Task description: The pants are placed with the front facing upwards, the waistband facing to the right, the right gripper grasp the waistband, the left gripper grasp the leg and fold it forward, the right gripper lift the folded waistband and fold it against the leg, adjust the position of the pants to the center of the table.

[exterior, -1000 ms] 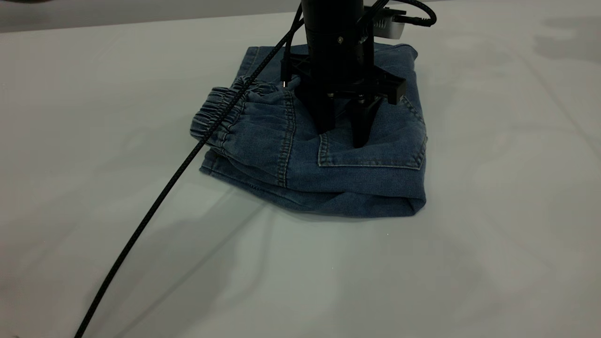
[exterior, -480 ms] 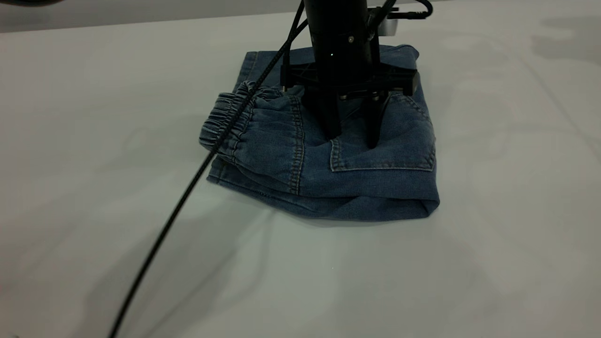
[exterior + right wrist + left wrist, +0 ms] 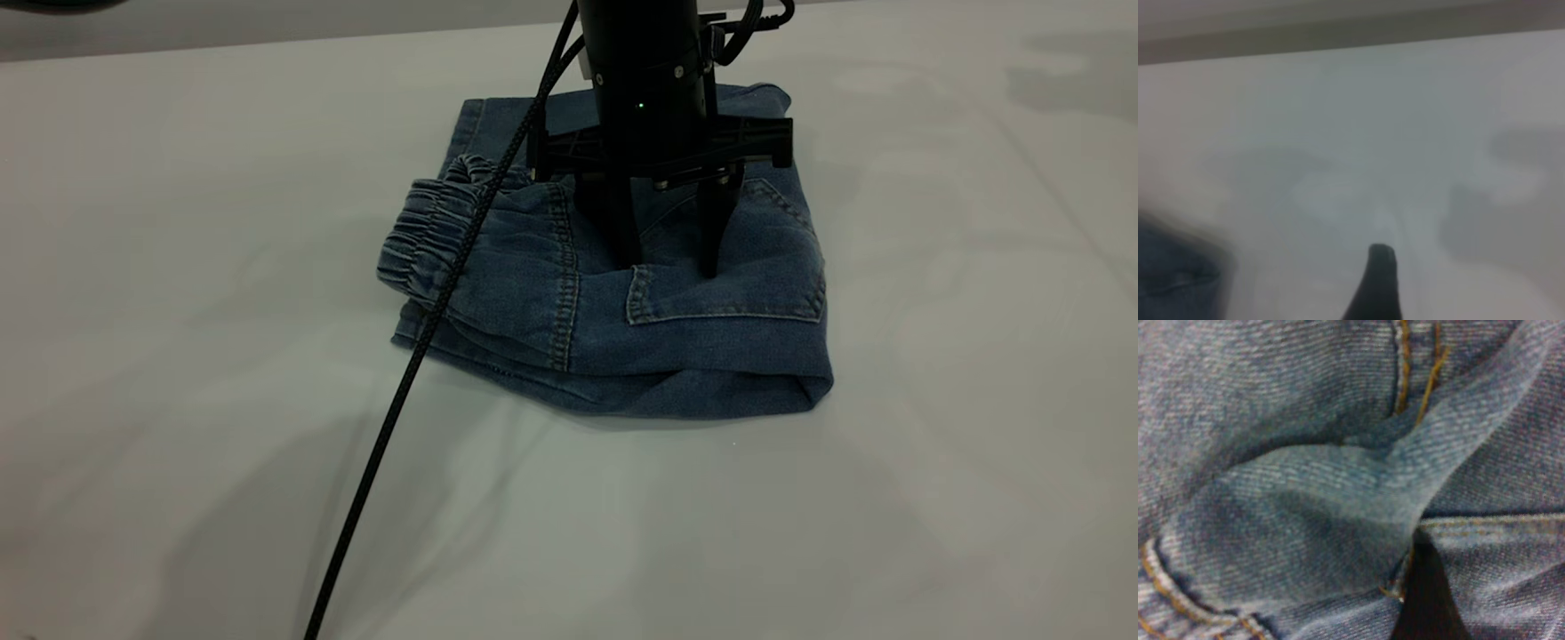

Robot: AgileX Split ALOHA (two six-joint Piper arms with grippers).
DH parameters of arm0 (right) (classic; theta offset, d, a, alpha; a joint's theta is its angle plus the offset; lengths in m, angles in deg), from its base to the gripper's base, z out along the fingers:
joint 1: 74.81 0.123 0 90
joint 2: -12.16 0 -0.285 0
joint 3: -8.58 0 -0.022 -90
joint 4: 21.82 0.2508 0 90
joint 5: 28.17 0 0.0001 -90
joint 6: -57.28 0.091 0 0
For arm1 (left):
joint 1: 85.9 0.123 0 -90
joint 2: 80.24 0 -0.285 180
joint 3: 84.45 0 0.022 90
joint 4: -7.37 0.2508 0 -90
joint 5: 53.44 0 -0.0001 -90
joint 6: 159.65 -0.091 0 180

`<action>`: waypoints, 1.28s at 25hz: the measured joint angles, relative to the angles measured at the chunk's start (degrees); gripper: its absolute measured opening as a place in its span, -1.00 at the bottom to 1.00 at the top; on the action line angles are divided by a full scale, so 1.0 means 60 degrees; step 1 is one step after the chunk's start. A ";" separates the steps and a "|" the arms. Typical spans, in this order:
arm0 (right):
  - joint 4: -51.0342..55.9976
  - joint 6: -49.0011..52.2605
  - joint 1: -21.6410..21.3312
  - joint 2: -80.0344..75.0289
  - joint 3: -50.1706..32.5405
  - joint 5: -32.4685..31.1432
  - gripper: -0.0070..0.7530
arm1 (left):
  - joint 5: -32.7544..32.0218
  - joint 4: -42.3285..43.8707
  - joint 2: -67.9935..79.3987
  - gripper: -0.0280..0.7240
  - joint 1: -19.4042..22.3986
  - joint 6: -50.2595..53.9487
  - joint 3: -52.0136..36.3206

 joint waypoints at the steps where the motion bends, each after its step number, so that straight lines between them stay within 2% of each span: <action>1: 0.0000 0.0000 0.0000 0.0000 0.0000 0.0000 0.56 | -0.0061 -0.0001 -0.0022 0.21 0.0009 -0.0132 0.0093; 9: -0.0009 0.0000 0.0000 0.0000 0.0000 0.0000 0.56 | -0.0058 0.0063 -0.0623 0.21 0.0029 -0.2636 0.0685; 18: -0.0025 0.0000 0.0000 0.0000 0.0000 -0.0017 0.56 | -0.0007 0.2335 -0.0732 0.21 0.0058 -0.6513 0.0645; 32: -0.0007 0.0000 0.0000 0.0000 0.0000 0.0002 0.56 | 0.0056 0.2392 0.0165 0.21 0.0058 -0.7361 0.0600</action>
